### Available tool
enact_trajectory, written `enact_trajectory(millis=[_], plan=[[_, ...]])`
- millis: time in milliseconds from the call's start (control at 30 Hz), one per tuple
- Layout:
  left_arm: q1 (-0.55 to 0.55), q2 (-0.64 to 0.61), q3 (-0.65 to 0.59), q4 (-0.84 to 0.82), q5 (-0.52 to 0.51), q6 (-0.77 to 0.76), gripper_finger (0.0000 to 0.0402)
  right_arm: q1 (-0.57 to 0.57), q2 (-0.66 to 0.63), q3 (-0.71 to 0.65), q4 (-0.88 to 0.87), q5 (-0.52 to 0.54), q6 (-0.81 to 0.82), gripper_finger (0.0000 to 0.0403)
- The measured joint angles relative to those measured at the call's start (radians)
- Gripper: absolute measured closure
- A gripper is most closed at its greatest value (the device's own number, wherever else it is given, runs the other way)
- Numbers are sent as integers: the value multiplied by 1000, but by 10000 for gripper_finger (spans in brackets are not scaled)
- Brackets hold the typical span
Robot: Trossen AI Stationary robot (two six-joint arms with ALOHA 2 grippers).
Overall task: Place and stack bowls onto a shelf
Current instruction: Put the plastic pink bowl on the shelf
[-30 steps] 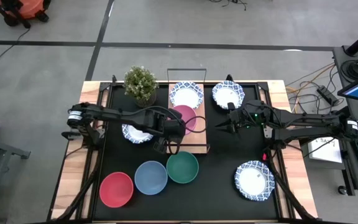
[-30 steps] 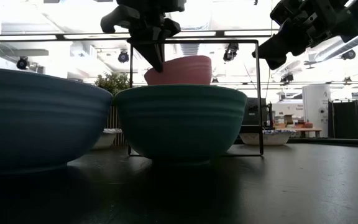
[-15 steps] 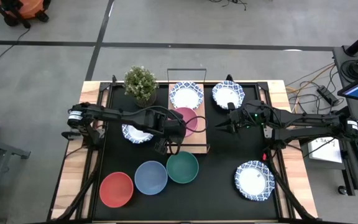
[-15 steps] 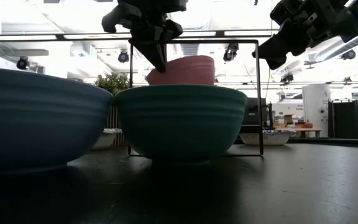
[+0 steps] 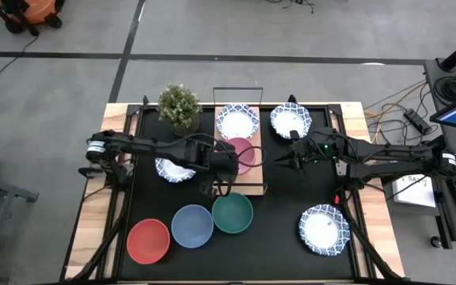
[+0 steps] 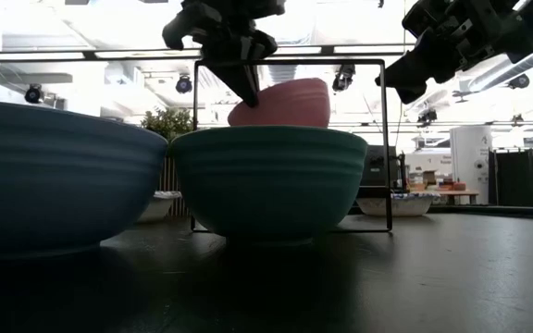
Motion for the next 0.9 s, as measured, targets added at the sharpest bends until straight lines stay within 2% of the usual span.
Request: enact_trajectory(millis=[400, 667, 900], plan=[[2, 0, -69, 48, 0, -9, 401, 0, 0, -1, 0, 0, -1, 344], [3, 0, -78, 73, -1, -9, 376, 0, 0, -1, 0, 0, -1, 344], [4, -1, -81, 74, -1, -25, 373, 0, 0, -1, 0, 0, -7, 344]])
